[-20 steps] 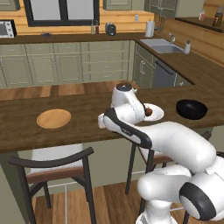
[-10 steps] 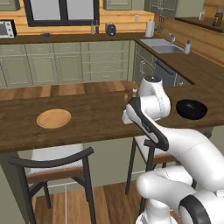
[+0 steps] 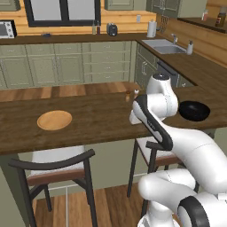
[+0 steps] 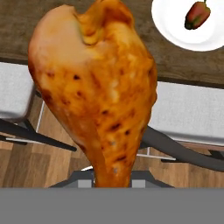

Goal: Pick the chicken drumstick and bell pepper from their plates and place them in the bowl. Then put the bowl in the fridge.

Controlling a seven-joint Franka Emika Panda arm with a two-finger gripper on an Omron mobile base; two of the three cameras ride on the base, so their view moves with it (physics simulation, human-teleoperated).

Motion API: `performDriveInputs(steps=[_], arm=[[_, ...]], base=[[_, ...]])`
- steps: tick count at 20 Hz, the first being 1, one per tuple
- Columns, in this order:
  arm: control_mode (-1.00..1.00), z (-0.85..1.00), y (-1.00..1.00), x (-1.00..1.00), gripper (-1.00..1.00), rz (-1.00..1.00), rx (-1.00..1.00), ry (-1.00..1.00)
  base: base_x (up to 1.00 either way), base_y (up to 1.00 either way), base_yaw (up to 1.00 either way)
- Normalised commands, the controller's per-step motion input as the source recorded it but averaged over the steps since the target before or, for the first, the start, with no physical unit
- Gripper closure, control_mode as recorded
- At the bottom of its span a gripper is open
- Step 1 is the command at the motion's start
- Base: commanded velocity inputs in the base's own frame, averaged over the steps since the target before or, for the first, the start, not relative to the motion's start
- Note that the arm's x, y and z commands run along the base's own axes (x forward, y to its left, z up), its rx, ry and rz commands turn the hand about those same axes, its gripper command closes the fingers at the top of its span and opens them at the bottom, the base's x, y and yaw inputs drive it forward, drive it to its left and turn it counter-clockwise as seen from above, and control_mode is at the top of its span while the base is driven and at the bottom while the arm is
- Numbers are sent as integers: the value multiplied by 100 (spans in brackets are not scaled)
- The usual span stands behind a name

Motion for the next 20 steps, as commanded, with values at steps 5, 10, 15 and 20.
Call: performDriveInputs(steps=[5,10,15,20], arm=[[-100,0,0,-1,100,0,0,0],[100,0,0,0,100,0,0,0],[100,0,0,0,100,0,0,0],[100,0,0,0,100,0,0,0]], base=[[0,0,0],[-9,-62,-4],[-1,-100,-3],[28,-74,0]])
